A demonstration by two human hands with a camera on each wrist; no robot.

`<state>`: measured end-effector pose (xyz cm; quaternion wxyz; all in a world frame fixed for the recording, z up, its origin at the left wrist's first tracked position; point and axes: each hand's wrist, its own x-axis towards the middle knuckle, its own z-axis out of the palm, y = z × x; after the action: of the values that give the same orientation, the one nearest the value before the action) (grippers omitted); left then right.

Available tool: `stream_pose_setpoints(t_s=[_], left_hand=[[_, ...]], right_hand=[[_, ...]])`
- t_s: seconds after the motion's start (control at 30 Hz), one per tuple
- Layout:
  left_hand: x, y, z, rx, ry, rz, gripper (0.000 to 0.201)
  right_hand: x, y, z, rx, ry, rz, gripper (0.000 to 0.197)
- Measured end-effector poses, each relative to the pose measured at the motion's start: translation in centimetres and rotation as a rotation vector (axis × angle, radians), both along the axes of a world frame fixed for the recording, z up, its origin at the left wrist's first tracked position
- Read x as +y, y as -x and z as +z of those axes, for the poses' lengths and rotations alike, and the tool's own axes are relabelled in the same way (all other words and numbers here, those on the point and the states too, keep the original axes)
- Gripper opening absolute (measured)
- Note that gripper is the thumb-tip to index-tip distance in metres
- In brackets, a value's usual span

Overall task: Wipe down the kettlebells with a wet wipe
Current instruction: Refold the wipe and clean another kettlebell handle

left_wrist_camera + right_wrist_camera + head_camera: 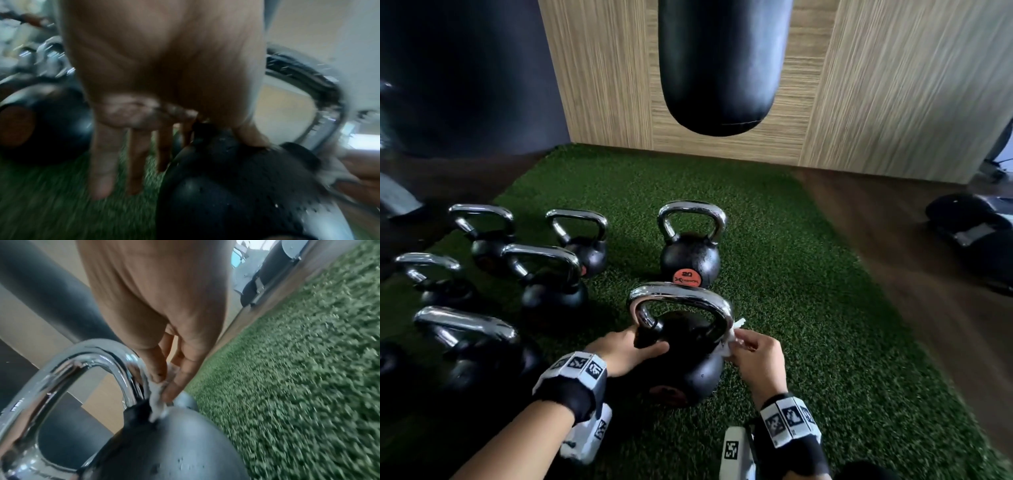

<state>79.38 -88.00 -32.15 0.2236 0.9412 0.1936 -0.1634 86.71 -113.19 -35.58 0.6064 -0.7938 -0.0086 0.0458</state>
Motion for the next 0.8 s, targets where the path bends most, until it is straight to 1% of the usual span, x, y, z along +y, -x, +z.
stream_pose_setpoints(t_s=[0.07,0.1,0.13,0.17,0.2,0.3,0.33,0.37,0.4,0.43,0.47,0.5,0.57,0.63,0.7,0.8], left_hand=[[0.2,0.5,1.4,0.067,-0.184,-0.089,0.073],[0.5,0.7,2.2,0.053,-0.217,-0.107,0.057],[0.8,0.8,3.2,0.015,-0.208,-0.112,0.036],[1.0,0.9,4.3,-0.040,-0.150,-0.120,0.019],[0.9,1.0,5.4,-0.102,-0.060,-0.130,0.015],[-0.7,0.9,8.9,-0.331,0.200,-0.162,0.010],[-1.6,0.8,9.9,-0.410,0.284,-0.180,0.015],[-2.7,0.7,10.7,-0.479,0.402,-0.193,0.024],[-3.7,0.6,11.3,-0.521,0.528,-0.191,0.039],[-4.5,0.5,11.8,-0.532,0.630,-0.185,0.053],[-5.3,0.3,12.0,-0.527,0.698,-0.188,0.062],[-5.9,0.3,12.3,-0.511,0.735,-0.198,0.064],[-6.9,0.2,12.7,-0.465,0.775,-0.219,0.059],[-7.3,0.2,13.1,-0.460,0.795,-0.240,0.047],[-7.4,0.2,13.4,-0.513,0.788,-0.276,0.038],[-6.9,0.0,13.4,-0.591,0.690,-0.324,0.029]], right_hand=[[-0.7,0.1,0.7,-0.058,0.058,-0.048,0.018],[-1.1,0.2,1.1,-0.094,0.067,-0.058,0.019],[-1.4,0.3,1.7,-0.127,0.055,-0.060,0.021],[-1.7,0.3,2.4,-0.155,0.028,-0.058,0.021],[-1.9,0.4,3.3,-0.178,-0.007,-0.054,0.022],[-2.0,0.8,6.3,-0.273,-0.128,0.034,0.023],[-1.9,1.1,7.2,-0.325,-0.143,0.076,0.024],[-1.8,1.4,8.2,-0.377,-0.146,0.118,0.027],[-1.7,1.7,8.9,-0.420,-0.144,0.155,0.030],[-1.6,2.0,9.6,-0.452,-0.147,0.180,0.032],[-1.4,2.3,10.1,-0.472,-0.163,0.190,0.031],[-1.3,2.6,10.4,-0.486,-0.184,0.193,0.029],[-1.1,3.1,11.0,-0.504,-0.212,0.192,0.027],[-1.0,3.6,11.3,-0.498,-0.226,0.200,0.036],[-0.9,3.8,11.5,-0.488,-0.232,0.194,0.050],[-0.8,3.7,11.1,-0.498,-0.256,0.133,0.060]])
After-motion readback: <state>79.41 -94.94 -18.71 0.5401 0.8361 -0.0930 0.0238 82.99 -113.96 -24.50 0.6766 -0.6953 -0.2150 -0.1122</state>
